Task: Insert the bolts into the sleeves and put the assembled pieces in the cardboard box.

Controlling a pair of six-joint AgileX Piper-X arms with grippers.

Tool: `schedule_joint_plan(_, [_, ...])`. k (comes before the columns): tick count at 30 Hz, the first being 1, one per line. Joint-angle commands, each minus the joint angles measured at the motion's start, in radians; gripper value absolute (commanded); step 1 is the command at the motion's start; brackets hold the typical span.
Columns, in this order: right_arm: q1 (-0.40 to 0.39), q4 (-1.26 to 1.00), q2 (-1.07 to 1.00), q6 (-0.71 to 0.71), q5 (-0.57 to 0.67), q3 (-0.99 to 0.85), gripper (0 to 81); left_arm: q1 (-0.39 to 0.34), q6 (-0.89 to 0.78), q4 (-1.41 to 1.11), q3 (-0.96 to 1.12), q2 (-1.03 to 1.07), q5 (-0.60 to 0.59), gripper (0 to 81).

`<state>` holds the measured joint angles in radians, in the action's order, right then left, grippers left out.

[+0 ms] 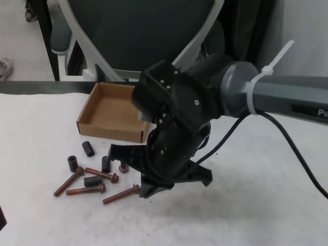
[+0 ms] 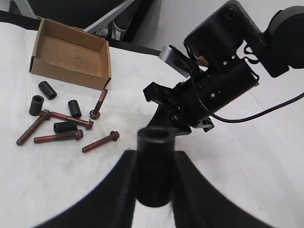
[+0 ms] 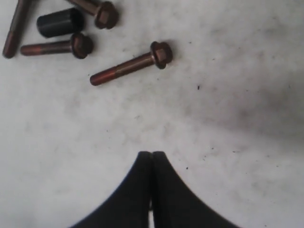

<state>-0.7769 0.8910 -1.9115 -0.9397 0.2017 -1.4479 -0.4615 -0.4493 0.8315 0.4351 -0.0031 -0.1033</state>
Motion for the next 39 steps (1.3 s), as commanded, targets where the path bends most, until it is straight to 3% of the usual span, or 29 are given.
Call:
schedule_joint_plan(1, [-0.002, -0.036, -0.005, -0.091, -0.01, -0.012, 0.2, -0.002, -0.007, -0.023, 0.001, 0.003, 0.005, 0.8])
schedule_joint_plan(9, [-0.002, -0.185, -0.045, -0.45, -0.002, -0.012, 0.2, -0.002, -0.007, -0.09, 0.0, 0.003, 0.03, 0.8])
schedule_joint_plan(17, [-0.002, -0.193, -0.068, -0.513, -0.002, -0.012, 1.5, -0.002, -0.007, -0.095, 0.0, 0.003, 0.035, 0.8])
schedule_joint_plan(20, [-0.002, -0.193, -0.068, -0.52, -0.006, -0.012, 11.1, -0.002, -0.007, -0.095, 0.0, 0.003, 0.035, 0.8])
schedule_joint_plan(24, [-0.002, -0.193, -0.072, -0.52, -0.009, -0.012, 36.1, -0.002, -0.007, -0.095, 0.0, 0.003, 0.035, 0.8])
schedule_joint_plan(26, [-0.002, -0.193, -0.081, -0.52, 0.008, -0.012, 44.5, -0.002, -0.007, -0.095, 0.0, 0.003, 0.035, 0.8])
schedule_joint_plan(39, [-0.026, -0.305, -0.132, -0.518, -0.002, -0.018, 40.8, -0.002, -0.007, -0.095, 0.0, 0.003, 0.09, 0.8])
